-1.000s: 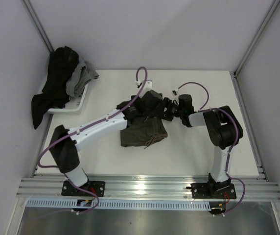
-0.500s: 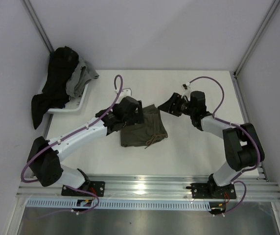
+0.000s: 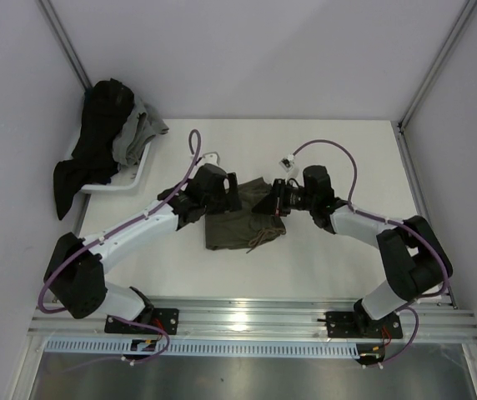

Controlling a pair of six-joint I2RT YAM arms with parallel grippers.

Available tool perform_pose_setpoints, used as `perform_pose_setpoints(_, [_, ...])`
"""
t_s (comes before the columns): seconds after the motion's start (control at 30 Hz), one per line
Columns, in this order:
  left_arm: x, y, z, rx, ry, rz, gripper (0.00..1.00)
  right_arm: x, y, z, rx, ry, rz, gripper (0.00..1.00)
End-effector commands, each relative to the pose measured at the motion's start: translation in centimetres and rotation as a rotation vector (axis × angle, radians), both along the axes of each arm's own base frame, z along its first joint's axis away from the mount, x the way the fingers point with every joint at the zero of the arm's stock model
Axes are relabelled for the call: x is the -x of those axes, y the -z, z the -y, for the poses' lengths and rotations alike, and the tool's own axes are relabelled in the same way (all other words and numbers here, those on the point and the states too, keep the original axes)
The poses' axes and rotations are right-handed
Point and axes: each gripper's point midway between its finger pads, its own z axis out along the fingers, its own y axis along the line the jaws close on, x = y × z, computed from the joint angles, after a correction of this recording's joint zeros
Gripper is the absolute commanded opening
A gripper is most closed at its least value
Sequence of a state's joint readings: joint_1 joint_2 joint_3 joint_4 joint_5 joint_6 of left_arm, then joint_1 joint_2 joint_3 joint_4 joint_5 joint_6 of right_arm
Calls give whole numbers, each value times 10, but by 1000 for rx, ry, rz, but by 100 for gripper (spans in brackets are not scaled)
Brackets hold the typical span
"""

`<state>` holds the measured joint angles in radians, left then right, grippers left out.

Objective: Fold and stack the shorts
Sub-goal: Fold the shorts

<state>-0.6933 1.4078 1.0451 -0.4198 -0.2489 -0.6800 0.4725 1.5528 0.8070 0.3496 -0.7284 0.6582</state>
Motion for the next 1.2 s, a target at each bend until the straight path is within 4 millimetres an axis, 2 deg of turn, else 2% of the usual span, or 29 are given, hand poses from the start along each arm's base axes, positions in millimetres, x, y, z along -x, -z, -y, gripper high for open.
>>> perform_pose_setpoints(0.0, [-2, -14, 8, 53, 58, 49, 91, 3, 28, -4, 15, -32, -61, 11])
perform_pose_setpoints(0.03, [0, -6, 8, 46, 70, 35, 91, 2, 37, -3, 23, -26, -77, 11])
perform_pose_setpoints(0.1, [-2, -3, 14, 62, 91, 49, 91, -4, 54, 5, 36, 5, -102, 10])
perform_pose_setpoints(0.13, [0, 7, 17, 69, 109, 39, 91, -6, 72, 8, 53, 21, -150, 10])
perform_pose_setpoints(0.2, [4, 18, 21, 74, 143, 29, 89, -13, 87, 15, 60, 51, -179, 8])
perform_pose_setpoints(0.23, [6, 23, 25, 92, 162, 32, 89, -14, 100, 17, 74, 57, -213, 8])
perform_pose_setpoints(0.33, [10, 40, 21, 80, 156, 17, 89, -19, 128, 24, 126, 104, -274, 7])
perform_pose_setpoints(0.37, [12, 46, 20, 71, 159, 7, 89, -20, 131, 23, 129, 107, -279, 6])
perform_pose_setpoints(0.43, [13, 52, 19, 61, 161, 2, 89, -22, 131, 23, 120, 108, -281, 7])
perform_pose_setpoints(0.53, [15, 59, 17, 19, 163, 1, 89, -26, 117, 18, 87, 101, -265, 7])
perform_pose_setpoints(0.67, [20, 63, 19, -48, 168, 10, 89, -34, 82, 11, 67, 99, -213, 8])
perform_pose_setpoints(0.7, [21, 65, 19, -62, 166, 8, 89, -42, 66, 8, 55, 98, -175, 8])
perform_pose_setpoints(0.83, [25, 68, 19, -92, 158, 16, 89, -55, 45, -1, 35, 86, -146, 9])
perform_pose_setpoints(0.93, [27, 67, 17, -145, 135, 42, 89, -62, 45, -8, 29, 82, -151, 9])
perform_pose_setpoints(0.97, [33, 69, 18, -182, 145, 42, 89, -63, 46, -11, 26, 78, -152, 9])
perform_pose_setpoints(1.0, [30, 65, 16, -209, 122, 64, 89, -65, 55, -12, 32, 77, -169, 9])
perform_pose_setpoints(1.07, [34, 73, 16, -251, 125, 46, 89, -72, 63, -15, 36, 84, -173, 9])
perform_pose_setpoints(1.1, [34, 76, 16, -261, 125, 43, 89, -76, 78, -14, 50, 101, -196, 9])
perform_pose_setpoints(1.17, [36, 84, 17, -279, 130, 31, 88, -86, 89, -13, 54, 121, -210, 9])
